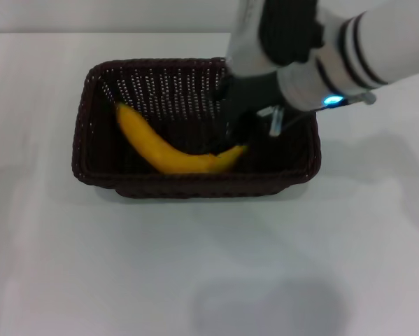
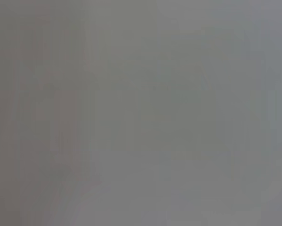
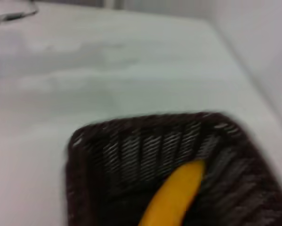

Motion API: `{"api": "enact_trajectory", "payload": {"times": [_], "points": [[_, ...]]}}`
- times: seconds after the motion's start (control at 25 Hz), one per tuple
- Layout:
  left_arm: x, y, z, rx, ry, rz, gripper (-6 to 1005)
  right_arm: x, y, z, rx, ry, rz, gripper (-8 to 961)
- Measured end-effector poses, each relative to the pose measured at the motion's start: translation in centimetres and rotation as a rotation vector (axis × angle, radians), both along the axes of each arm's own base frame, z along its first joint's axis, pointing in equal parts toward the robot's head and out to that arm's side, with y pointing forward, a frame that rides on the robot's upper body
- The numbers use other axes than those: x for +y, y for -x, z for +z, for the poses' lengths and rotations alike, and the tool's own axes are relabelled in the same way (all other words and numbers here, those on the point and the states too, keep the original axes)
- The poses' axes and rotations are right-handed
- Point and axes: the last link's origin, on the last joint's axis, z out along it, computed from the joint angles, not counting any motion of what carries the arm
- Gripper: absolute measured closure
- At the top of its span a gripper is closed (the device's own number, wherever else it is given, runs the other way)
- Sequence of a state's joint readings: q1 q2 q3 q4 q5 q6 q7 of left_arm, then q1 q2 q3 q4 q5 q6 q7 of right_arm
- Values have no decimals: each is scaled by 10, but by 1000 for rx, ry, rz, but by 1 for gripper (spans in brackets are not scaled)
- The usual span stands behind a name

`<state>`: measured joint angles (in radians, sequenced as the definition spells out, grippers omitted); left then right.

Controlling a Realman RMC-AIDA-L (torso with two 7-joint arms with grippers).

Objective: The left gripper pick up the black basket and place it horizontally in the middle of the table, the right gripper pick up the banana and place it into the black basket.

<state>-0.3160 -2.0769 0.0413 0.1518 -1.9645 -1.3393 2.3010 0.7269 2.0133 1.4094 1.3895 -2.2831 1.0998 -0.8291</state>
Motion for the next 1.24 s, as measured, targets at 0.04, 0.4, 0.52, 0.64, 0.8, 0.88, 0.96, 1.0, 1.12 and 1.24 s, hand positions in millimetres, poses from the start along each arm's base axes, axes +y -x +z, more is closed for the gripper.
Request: {"api": "enact_trajectory", "payload": {"times": [0.04,0.4,0.52,0.64,0.8,0.88,0.96,1.0,1.12,1.24], "points": [[0,0,0,-1,-1,0,317,2,-2,9,36,-29,-16,231],[1,0,0,-1,-2,-1,317,14,-62,111,718,-182,-202,94],[2,-1,0,-1,-1,-3,317,9,-107,133,1059,-160,-258,95],[4,-2,0,-1,-1,-7,317,-5,-171,153,1350,-343,-256,96],[5,-3,0,-2,-1,-9,317,-27,-238,150,1210,-715,-222,97],[5,-3,0,-2,-1,-10,317,-35,-262,145,1057,-843,-212,96],[3,-2,0,-4,-1,-8,317,-45,-290,140,879,-965,-229,96],[2,-1,0,-8,-1,-6,317,-50,-305,138,793,-1026,-256,96],[-1,-1,-5,-35,3,-2,317,-61,-332,135,669,-1102,-334,96],[-2,0,-9,-52,8,3,317,-65,-344,134,610,-1123,-382,96]]}}
